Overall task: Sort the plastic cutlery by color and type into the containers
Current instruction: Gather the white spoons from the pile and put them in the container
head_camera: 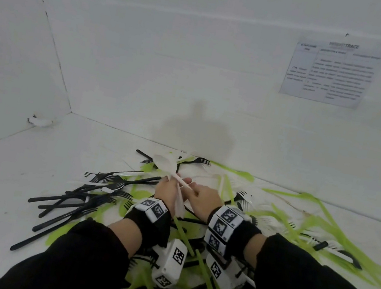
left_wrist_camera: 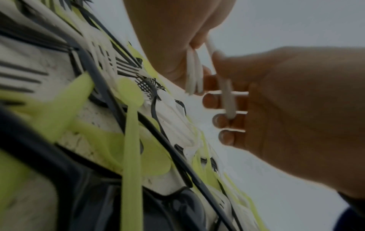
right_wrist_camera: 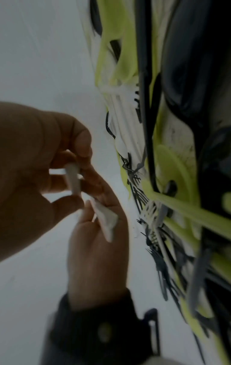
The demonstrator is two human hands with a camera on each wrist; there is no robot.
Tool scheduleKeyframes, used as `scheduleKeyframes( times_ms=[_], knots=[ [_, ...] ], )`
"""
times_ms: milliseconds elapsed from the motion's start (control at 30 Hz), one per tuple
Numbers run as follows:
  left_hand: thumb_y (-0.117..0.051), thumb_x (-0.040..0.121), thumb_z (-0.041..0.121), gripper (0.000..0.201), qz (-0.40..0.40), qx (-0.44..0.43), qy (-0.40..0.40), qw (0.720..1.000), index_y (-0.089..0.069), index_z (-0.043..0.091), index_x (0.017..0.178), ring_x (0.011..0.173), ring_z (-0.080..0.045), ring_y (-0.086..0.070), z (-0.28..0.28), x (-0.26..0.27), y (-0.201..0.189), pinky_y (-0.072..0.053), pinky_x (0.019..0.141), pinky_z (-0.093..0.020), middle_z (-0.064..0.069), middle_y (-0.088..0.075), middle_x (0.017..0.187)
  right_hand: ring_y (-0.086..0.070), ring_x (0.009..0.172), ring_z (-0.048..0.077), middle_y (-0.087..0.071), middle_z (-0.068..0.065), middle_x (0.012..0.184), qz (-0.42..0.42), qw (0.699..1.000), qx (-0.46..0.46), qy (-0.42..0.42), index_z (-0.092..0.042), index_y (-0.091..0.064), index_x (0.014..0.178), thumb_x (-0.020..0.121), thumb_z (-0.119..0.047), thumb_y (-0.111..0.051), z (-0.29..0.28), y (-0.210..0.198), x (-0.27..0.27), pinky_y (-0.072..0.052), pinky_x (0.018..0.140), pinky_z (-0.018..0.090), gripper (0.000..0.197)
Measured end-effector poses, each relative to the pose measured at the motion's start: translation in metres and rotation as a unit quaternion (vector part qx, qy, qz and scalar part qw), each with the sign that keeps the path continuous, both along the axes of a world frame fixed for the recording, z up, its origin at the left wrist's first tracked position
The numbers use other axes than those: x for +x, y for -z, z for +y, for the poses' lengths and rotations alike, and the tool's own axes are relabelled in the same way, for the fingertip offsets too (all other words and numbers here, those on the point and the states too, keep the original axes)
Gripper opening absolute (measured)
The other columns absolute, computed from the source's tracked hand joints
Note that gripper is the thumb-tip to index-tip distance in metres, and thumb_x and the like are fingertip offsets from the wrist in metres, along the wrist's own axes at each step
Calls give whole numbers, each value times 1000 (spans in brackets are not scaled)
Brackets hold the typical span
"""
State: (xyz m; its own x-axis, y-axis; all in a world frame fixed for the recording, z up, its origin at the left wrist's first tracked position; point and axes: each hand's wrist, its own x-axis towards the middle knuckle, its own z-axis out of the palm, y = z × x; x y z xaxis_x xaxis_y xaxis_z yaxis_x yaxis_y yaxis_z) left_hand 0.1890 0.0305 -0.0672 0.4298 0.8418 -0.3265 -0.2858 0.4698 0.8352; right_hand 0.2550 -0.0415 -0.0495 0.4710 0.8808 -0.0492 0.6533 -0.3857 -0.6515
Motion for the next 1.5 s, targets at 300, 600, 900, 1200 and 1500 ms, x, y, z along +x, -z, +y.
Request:
scheduleKeyframes(
  times_ms=[300, 600, 900, 1200, 1500],
  knots=[
    [-38, 100, 13, 26, 63, 81, 55, 993, -61, 1, 96, 80, -15, -68, -8, -7, 3, -56, 71, -22, -8, -67, 93, -55, 113, 33, -58, 19, 122, 17, 999, -33, 36, 1, -50, 121, 102, -21, -24, 3, -4, -14, -41, 89, 30, 39],
    [-35, 101, 9, 22, 40, 78, 64, 994, -55, 1, 104, 101, -24, -53, -17, -6, 8, -44, 97, -40, -11, -59, 106, -53, 114, 33, -54, 21, 124, -74, 989, -109, -71, -2, -52, 112, 102, -14, -24, 3, -7, -15, -40, 93, 36, 32],
    [-36, 101, 10, 24, 32, 39, 77, 996, -50, 3, 119, 80, -25, -57, -13, -12, 10, -53, 70, -34, -8, -62, 93, -59, 89, 28, -63, 19, 109, -3, 988, -126, -91, -3, -61, 101, 99, -23, -29, 6, -1, -6, -44, 69, 26, 38],
    [-32, 102, 20, 22, 89, 1, 45, 995, -49, 16, 90, 28, -6, -31, 2, -18, 12, -24, 37, -9, -1, -44, 71, -44, 130, 24, -37, 7, 148, -80, 976, -201, -17, -18, -39, 142, 96, -8, -36, 34, 19, 49, -36, 104, 27, 47],
    [-31, 101, 13, 22, 92, 8, 4, 996, -51, 10, 92, 33, -9, -37, 6, -21, 19, -32, 35, -15, -6, -46, 74, -44, 128, 29, -49, 13, 136, -198, 944, -263, -32, -9, -53, 126, 95, -30, -45, 47, 34, 62, -37, 107, 41, 38]
  ],
)
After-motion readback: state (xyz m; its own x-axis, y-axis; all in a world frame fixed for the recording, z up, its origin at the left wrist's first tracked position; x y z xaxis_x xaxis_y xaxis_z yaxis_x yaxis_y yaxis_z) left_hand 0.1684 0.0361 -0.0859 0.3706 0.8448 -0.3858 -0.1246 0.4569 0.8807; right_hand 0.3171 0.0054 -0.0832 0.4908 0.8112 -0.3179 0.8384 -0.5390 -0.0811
